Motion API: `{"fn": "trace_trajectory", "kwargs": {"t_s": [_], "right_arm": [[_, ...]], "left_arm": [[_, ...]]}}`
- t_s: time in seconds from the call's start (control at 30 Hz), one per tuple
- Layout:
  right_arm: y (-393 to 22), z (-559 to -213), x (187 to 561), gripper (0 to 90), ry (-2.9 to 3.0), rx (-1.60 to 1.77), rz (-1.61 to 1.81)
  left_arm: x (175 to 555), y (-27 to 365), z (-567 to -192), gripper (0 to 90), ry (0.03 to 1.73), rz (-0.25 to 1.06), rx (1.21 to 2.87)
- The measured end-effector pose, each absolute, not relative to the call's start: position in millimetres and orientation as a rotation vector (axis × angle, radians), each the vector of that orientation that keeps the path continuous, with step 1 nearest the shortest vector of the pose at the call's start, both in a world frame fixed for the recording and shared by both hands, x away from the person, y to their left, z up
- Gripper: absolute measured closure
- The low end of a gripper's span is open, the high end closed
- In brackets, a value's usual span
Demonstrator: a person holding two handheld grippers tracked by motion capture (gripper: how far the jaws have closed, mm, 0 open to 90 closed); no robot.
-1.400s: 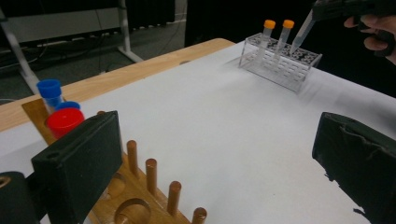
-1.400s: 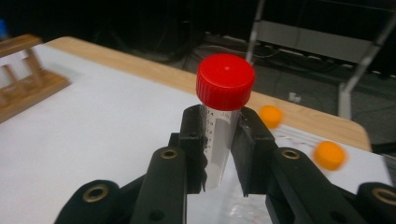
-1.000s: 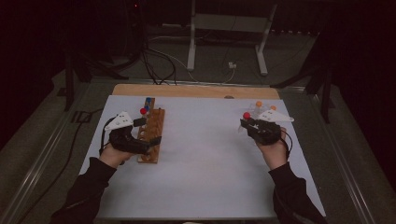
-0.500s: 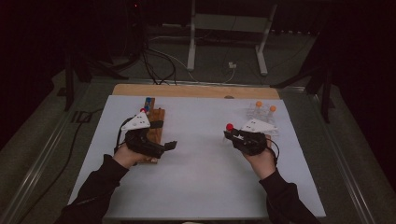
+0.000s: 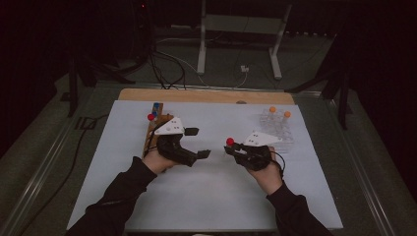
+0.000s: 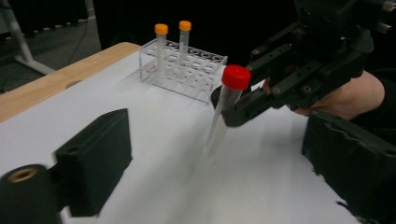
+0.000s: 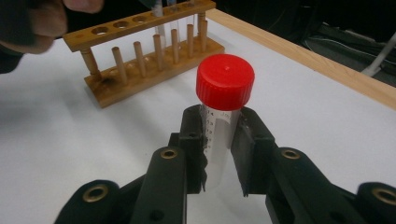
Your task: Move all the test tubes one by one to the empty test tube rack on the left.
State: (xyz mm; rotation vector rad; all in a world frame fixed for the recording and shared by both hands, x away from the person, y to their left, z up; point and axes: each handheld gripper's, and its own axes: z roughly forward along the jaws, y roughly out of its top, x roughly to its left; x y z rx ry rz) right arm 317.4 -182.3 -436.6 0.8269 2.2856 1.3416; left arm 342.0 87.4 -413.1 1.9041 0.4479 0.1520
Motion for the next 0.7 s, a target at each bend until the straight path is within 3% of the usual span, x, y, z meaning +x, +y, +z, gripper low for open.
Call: {"fn": "trace_trajectory", "kwargs": {"t_s": [0.23, 0.7], "right_arm": [[-180.9, -435.3, 315.3, 74.8, 2.296, 0.821, 1.363], [-176.9, -435.3, 313.7, 74.7, 2.312, 0.803, 1.367]], "left_arm": [[346.2, 70.8, -413.7, 30.9, 0.433, 0.136, 1.897], [349.3, 47.1, -416.7, 53.1, 0.380, 0.124, 1.925]]}}
